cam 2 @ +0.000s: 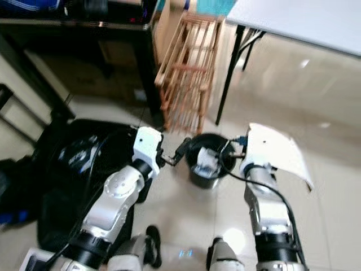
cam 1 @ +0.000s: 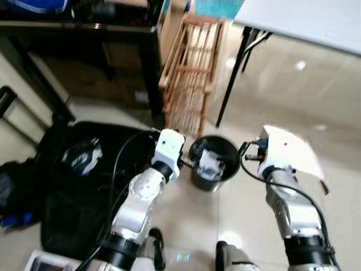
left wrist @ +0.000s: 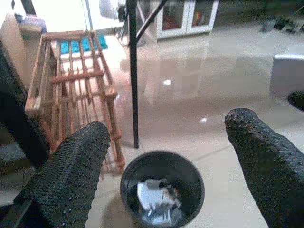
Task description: Picking trash to rubbish bin
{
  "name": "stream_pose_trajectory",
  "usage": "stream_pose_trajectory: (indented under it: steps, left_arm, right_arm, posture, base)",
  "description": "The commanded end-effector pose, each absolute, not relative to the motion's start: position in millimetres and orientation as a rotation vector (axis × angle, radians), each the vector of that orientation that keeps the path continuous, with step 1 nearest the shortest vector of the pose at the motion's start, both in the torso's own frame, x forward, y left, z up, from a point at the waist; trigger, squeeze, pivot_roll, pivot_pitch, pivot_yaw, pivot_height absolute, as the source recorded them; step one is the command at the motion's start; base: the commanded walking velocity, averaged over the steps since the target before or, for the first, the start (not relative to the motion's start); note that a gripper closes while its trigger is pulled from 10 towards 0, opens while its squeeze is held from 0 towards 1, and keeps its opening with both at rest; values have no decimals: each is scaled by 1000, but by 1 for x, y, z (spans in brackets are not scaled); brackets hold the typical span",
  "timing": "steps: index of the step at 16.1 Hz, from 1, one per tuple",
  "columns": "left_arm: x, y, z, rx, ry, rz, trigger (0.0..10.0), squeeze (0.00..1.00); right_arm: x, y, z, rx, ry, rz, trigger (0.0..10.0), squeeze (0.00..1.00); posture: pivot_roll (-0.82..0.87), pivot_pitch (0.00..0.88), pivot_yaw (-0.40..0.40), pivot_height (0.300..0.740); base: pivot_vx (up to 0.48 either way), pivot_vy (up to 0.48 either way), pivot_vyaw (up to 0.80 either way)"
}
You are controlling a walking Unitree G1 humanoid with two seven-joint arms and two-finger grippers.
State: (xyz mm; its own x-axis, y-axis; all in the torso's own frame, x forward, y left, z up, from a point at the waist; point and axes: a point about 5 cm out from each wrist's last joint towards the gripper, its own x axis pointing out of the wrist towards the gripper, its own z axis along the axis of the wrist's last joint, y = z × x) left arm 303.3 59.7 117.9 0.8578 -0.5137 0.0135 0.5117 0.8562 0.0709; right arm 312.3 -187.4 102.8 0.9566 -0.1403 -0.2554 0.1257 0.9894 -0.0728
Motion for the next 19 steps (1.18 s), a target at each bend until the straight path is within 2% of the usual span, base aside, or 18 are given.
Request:
stream_pose_trajectory:
  steps: [1, 8, 14, 19]
  left_arm:
    - [303, 58, 114, 69, -27, -532, 10000, 0]
    - [305, 55, 108, 31, -38, -487, 10000, 0]
    - [298, 60, 102, 48, -36, -526, 10000, 0]
    - [292, 61, 102, 71, -27, -592, 10000, 0]
  right_arm:
    - [312, -190, 100, -69, 268, -134, 10000, 0]
    - [318, -190, 105, -99, 267, -82, 10000, 0]
    - [313, -186, 97, -63, 285, -88, 10000, 0]
    - [309, -184, 94, -49, 286, -106, 10000, 0]
  posture:
    - [-117, 143, 6, 740]
    - [-114, 132, -65, 740]
    - [-98, 150, -34, 740]
    - [-94, 176, 7, 740]
  base:
    - [0, 0, 0]
    - [0, 0, 0]
    - [0, 0, 0]
    - [430, 0, 0]
